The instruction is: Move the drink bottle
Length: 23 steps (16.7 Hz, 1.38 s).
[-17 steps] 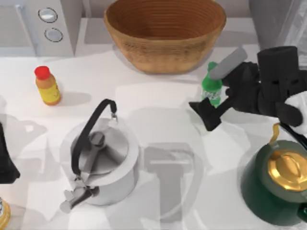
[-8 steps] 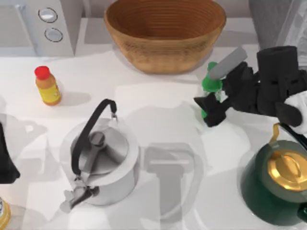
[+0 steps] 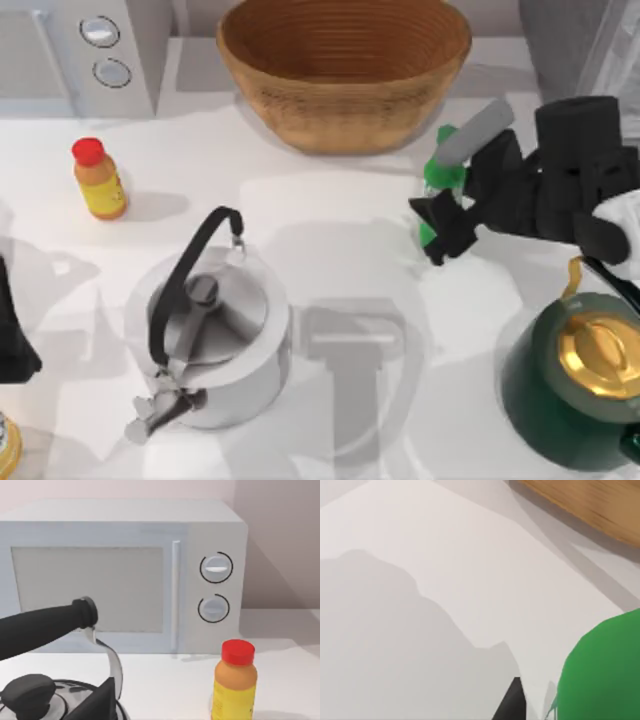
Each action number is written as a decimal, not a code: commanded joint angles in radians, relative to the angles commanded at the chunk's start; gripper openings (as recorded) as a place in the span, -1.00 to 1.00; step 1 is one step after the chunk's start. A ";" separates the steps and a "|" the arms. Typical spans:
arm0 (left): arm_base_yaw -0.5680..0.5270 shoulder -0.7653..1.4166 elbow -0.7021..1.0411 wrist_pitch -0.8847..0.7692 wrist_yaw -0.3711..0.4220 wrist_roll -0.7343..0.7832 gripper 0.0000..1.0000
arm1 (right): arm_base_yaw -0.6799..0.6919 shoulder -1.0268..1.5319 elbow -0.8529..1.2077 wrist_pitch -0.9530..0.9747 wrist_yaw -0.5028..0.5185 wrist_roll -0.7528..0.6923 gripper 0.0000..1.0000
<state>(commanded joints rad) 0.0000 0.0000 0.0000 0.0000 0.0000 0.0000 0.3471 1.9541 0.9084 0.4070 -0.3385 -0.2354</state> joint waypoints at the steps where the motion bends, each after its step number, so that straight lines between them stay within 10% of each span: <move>1: 0.000 0.000 0.000 0.000 0.000 0.000 1.00 | 0.000 0.000 0.000 0.000 0.000 0.000 -1.00; 10: 0.000 0.000 0.000 0.000 0.000 0.000 1.00 | -0.038 -0.023 -0.002 -0.026 0.004 0.007 -1.00; 23: 0.000 0.000 0.000 0.000 0.000 0.000 1.00 | -0.624 -0.414 -0.374 0.026 0.066 0.041 -1.00</move>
<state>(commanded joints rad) 0.0000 0.0000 0.0000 0.0000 0.0000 0.0000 -0.2772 1.5400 0.5341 0.4326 -0.2726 -0.1947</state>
